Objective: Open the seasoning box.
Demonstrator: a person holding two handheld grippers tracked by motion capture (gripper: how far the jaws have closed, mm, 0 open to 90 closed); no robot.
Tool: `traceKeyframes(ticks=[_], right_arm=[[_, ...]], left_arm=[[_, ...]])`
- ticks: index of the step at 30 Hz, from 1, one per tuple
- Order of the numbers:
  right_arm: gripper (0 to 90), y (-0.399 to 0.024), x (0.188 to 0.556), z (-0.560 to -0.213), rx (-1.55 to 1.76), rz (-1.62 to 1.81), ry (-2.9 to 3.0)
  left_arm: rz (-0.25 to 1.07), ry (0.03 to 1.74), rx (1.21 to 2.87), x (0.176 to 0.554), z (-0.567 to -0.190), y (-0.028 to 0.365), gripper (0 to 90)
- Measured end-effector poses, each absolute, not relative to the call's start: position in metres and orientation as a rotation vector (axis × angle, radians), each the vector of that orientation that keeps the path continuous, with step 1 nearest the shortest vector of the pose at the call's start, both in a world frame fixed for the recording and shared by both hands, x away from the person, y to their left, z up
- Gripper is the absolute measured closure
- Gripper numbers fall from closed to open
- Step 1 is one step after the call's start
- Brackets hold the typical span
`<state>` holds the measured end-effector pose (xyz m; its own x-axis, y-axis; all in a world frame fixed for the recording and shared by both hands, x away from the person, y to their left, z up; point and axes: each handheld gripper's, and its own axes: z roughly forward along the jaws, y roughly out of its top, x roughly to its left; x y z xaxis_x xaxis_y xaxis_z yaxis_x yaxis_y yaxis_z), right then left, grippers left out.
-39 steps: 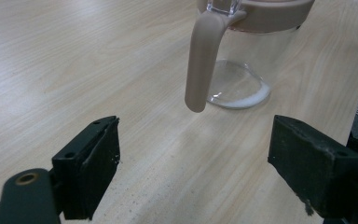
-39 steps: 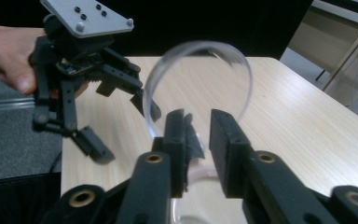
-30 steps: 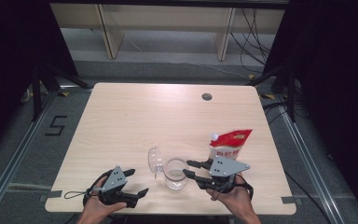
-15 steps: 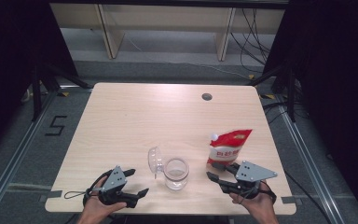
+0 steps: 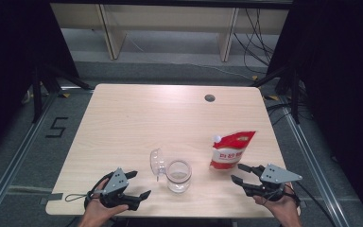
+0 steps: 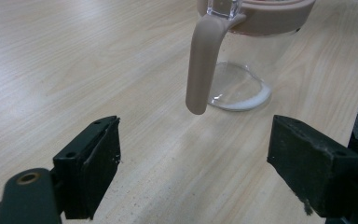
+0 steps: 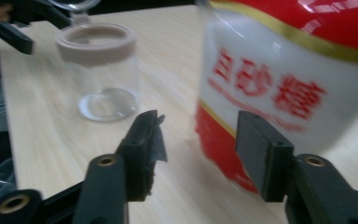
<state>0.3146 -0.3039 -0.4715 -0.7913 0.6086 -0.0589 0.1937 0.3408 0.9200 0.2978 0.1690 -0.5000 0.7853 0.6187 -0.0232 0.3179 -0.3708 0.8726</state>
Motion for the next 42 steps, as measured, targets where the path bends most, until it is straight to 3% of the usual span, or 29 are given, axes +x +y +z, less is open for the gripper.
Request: traceKeyframes(ticks=[5, 11, 31, 33, 42], right_arm=[[24.2, -0.317, 0.325, -0.475, 0.837, 1.419, 2.12], [15.6, -0.324, 0.337, -0.482, 0.91, 1.407, 2.133], [15.4, -0.316, 0.379, -0.495, 0.773, 1.452, 2.135], [12.3, -0.313, 0.381, -0.493, 0.771, 1.431, 2.149], [17.9, -0.301, 0.383, -0.49, 0.75, 1.509, 2.14]], left_arm=[[0.365, 0.728, 1.975, 0.297, -0.501, 0.167, 16.7], [0.382, 0.699, 2.002, 0.298, -0.502, 0.167, 16.7], [0.363, 0.728, 1.975, 0.298, -0.504, 0.164, 17.4], [0.385, 0.715, 2.011, 0.299, -0.503, 0.166, 17.4], [0.385, 0.698, 1.992, 0.298, -0.504, 0.164, 17.6]])
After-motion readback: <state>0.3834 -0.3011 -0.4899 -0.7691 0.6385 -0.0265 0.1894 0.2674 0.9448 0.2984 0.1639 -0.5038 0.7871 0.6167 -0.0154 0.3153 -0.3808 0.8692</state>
